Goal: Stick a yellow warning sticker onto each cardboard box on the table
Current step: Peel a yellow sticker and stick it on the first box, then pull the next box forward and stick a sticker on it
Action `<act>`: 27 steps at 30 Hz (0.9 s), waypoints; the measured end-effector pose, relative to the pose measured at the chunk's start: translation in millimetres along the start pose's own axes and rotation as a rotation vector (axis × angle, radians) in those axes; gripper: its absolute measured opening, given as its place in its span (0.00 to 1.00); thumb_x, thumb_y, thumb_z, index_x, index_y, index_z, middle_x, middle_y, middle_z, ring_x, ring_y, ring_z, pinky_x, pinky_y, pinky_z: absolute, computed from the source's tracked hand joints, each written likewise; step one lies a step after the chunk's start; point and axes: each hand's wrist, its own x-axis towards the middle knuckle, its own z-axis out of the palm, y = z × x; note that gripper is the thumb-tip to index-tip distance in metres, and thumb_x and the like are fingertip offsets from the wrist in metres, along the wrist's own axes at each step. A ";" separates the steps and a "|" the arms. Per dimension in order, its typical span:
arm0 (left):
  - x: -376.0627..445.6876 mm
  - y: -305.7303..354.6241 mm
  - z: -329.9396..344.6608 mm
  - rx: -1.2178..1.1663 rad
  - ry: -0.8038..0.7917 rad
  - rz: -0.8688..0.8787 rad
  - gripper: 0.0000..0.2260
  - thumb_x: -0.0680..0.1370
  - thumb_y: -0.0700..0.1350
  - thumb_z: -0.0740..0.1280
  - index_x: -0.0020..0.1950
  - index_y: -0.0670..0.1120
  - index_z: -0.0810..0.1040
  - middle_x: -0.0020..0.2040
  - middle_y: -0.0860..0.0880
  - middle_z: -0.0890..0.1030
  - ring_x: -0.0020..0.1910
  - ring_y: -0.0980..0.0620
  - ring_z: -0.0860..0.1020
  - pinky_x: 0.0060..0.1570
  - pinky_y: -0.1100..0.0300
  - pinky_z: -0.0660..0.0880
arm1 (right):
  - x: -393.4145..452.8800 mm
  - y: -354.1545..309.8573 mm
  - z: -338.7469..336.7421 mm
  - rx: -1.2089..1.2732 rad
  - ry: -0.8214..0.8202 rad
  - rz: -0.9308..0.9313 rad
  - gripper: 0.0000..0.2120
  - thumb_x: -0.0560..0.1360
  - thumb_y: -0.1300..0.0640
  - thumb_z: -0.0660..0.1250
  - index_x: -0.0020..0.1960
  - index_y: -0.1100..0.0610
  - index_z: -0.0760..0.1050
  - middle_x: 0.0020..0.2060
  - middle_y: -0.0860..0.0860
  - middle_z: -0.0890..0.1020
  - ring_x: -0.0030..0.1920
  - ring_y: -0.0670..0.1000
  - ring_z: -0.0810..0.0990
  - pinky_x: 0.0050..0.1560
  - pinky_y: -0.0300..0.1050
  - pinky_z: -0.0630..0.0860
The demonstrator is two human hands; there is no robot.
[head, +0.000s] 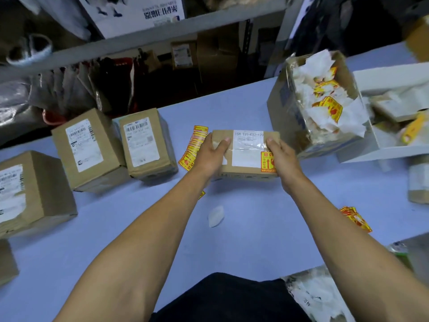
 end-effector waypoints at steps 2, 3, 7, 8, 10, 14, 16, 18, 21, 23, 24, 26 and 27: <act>5.5 -4.4 3.3 0.019 0.003 -0.015 0.15 0.78 0.55 0.66 0.62 0.50 0.77 0.55 0.51 0.84 0.52 0.51 0.83 0.54 0.51 0.80 | 6.9 5.2 0.3 -0.002 -0.009 0.024 0.13 0.82 0.46 0.61 0.60 0.50 0.78 0.44 0.44 0.83 0.39 0.39 0.80 0.36 0.32 0.73; 8.1 -7.4 4.0 0.021 0.017 -0.014 0.15 0.77 0.55 0.66 0.61 0.50 0.77 0.54 0.50 0.84 0.53 0.50 0.83 0.56 0.50 0.80 | 9.5 7.7 1.0 -0.008 -0.005 0.025 0.13 0.82 0.46 0.62 0.60 0.51 0.78 0.44 0.44 0.83 0.40 0.39 0.80 0.36 0.32 0.73; 10.8 -11.8 4.3 0.013 0.032 -0.009 0.11 0.80 0.52 0.66 0.60 0.50 0.77 0.54 0.50 0.84 0.52 0.51 0.83 0.57 0.47 0.79 | 12.2 10.6 2.2 -0.028 0.024 -0.012 0.13 0.81 0.46 0.63 0.59 0.52 0.80 0.45 0.46 0.84 0.44 0.44 0.82 0.42 0.37 0.74; 9.9 -11.7 3.6 0.022 0.034 -0.010 0.12 0.79 0.53 0.66 0.60 0.50 0.77 0.54 0.51 0.84 0.52 0.51 0.83 0.57 0.46 0.79 | 10.6 10.1 2.5 -0.032 0.024 -0.020 0.13 0.81 0.46 0.63 0.59 0.52 0.80 0.46 0.46 0.85 0.45 0.45 0.82 0.44 0.38 0.75; 7.2 -10.8 1.9 0.084 0.036 -0.017 0.16 0.79 0.56 0.66 0.64 0.51 0.75 0.56 0.52 0.83 0.53 0.52 0.82 0.59 0.47 0.78 | 7.1 9.5 2.3 -0.079 0.051 -0.064 0.14 0.80 0.46 0.65 0.59 0.52 0.80 0.48 0.46 0.85 0.48 0.47 0.84 0.49 0.42 0.78; 0.7 -2.5 -7.4 0.274 0.123 -0.010 0.34 0.75 0.64 0.66 0.77 0.49 0.65 0.67 0.50 0.77 0.65 0.50 0.76 0.65 0.52 0.73 | -5.5 -3.8 -1.4 -0.354 0.173 -0.255 0.21 0.76 0.49 0.70 0.67 0.55 0.76 0.61 0.52 0.82 0.62 0.52 0.79 0.63 0.48 0.75; -7.1 6.8 -15.6 0.332 0.128 0.046 0.30 0.79 0.58 0.66 0.77 0.47 0.64 0.66 0.51 0.76 0.65 0.51 0.74 0.64 0.57 0.70 | -13.5 -14.7 1.0 -0.481 0.207 -0.384 0.21 0.77 0.54 0.69 0.68 0.58 0.75 0.65 0.55 0.79 0.65 0.55 0.76 0.65 0.46 0.71; -19.4 13.0 -29.6 0.416 0.129 0.149 0.27 0.81 0.53 0.64 0.78 0.46 0.63 0.70 0.46 0.72 0.70 0.47 0.70 0.66 0.57 0.66 | -22.1 -25.1 8.5 -0.573 0.225 -0.490 0.19 0.78 0.56 0.66 0.68 0.60 0.76 0.66 0.55 0.78 0.67 0.56 0.74 0.65 0.45 0.68; -39.1 3.6 -68.7 0.623 0.160 0.307 0.26 0.82 0.53 0.63 0.78 0.45 0.64 0.76 0.44 0.67 0.76 0.46 0.63 0.71 0.56 0.60 | -37.0 -35.1 34.1 -0.660 0.187 -0.619 0.18 0.79 0.54 0.66 0.66 0.59 0.77 0.68 0.55 0.77 0.69 0.56 0.72 0.69 0.46 0.64; -48.5 -11.8 -104.4 0.807 0.200 0.316 0.27 0.82 0.55 0.61 0.78 0.46 0.63 0.78 0.43 0.64 0.78 0.44 0.59 0.74 0.51 0.57 | -45.6 -38.3 61.2 -0.684 0.116 -0.723 0.17 0.78 0.55 0.66 0.64 0.59 0.78 0.66 0.56 0.78 0.68 0.58 0.73 0.69 0.44 0.62; -51.2 -20.1 -122.8 0.893 0.227 0.321 0.27 0.82 0.56 0.61 0.78 0.46 0.64 0.78 0.42 0.63 0.78 0.42 0.58 0.75 0.49 0.57 | -49.3 -39.3 77.0 -0.703 0.066 -0.766 0.18 0.77 0.55 0.66 0.64 0.60 0.78 0.65 0.56 0.79 0.67 0.58 0.73 0.68 0.43 0.62; -57.6 -32.9 -156.2 1.047 0.269 0.316 0.27 0.82 0.57 0.60 0.78 0.47 0.64 0.79 0.41 0.61 0.79 0.39 0.56 0.75 0.44 0.57 | -55.0 -39.3 108.6 -0.766 -0.049 -0.810 0.19 0.77 0.53 0.67 0.65 0.60 0.78 0.66 0.57 0.78 0.68 0.59 0.72 0.69 0.43 0.62; -60.2 -37.3 -171.0 1.123 0.278 0.300 0.27 0.82 0.57 0.59 0.78 0.48 0.63 0.79 0.42 0.60 0.79 0.39 0.55 0.75 0.42 0.57 | -57.8 -39.3 123.9 -0.803 -0.103 -0.814 0.20 0.77 0.53 0.67 0.67 0.59 0.77 0.68 0.57 0.76 0.70 0.59 0.71 0.70 0.45 0.61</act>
